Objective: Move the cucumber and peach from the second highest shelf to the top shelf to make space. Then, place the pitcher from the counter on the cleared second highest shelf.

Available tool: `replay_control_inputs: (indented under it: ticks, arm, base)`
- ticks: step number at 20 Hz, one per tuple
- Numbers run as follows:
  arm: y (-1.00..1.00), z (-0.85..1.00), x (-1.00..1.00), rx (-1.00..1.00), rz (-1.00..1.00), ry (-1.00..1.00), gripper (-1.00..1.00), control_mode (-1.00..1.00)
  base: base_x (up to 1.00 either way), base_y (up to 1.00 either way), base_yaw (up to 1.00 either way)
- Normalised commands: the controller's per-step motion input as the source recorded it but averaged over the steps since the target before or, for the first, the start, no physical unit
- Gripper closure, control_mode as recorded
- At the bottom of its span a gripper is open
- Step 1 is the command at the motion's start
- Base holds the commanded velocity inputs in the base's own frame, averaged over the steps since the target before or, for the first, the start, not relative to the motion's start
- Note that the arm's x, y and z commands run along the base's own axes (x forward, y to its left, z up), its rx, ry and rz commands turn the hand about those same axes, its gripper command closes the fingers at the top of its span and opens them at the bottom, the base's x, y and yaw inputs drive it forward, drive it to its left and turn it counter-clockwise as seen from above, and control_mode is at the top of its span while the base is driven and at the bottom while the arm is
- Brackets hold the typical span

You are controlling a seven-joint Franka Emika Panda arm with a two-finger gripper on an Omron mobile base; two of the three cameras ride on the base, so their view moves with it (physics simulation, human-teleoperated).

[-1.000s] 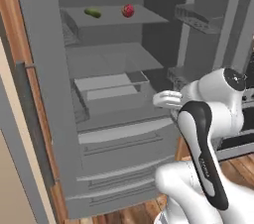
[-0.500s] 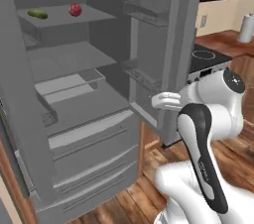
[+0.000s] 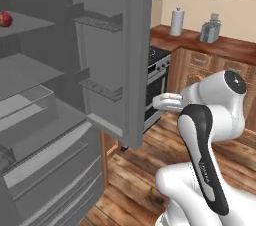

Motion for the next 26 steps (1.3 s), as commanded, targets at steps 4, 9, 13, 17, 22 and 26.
replay_control_inputs:
  ticks: [4,9,13,17,22,26]
  arm:
    - [0.00,0.00,0.00,0.00,0.00,0.00,-1.00,1.00]
    - [0.00,0.00,0.00,0.00,0.00,0.00,-1.00,1.00]
    - [0.00,0.00,0.00,0.00,0.00,0.00,-1.00,1.00]
    - [0.00,0.00,0.00,0.00,0.00,0.00,-1.00,1.00]
    - [0.00,0.00,0.00,0.00,0.00,0.00,-1.00,1.00]
    - [0.00,0.00,0.00,0.00,0.00,0.00,-1.00,1.00]
  base:
    - [0.00,-0.48,-0.47]
    - [0.00,-0.72,-0.41]
    - [0.00,-0.78,-0.34]
    - [0.09,-0.58,-0.11]
    - [0.30,-0.39,0.19]
    - [0.45,-0.50,0.48]
